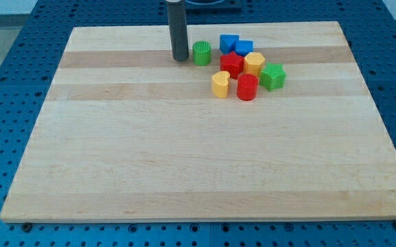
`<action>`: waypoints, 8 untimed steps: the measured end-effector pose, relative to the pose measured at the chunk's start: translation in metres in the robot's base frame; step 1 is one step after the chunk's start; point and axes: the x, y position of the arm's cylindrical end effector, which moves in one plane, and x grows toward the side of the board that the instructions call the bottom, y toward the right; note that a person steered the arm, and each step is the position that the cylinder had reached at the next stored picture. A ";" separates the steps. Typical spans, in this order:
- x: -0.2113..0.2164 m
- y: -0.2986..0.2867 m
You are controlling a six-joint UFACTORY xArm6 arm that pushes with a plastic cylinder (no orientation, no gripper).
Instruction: Place the green circle in between the blue blocks
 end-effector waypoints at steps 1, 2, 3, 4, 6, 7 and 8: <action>0.000 0.001; -0.004 0.007; -0.005 0.021; -0.005 0.036; -0.005 0.076; -0.005 0.098; -0.005 0.114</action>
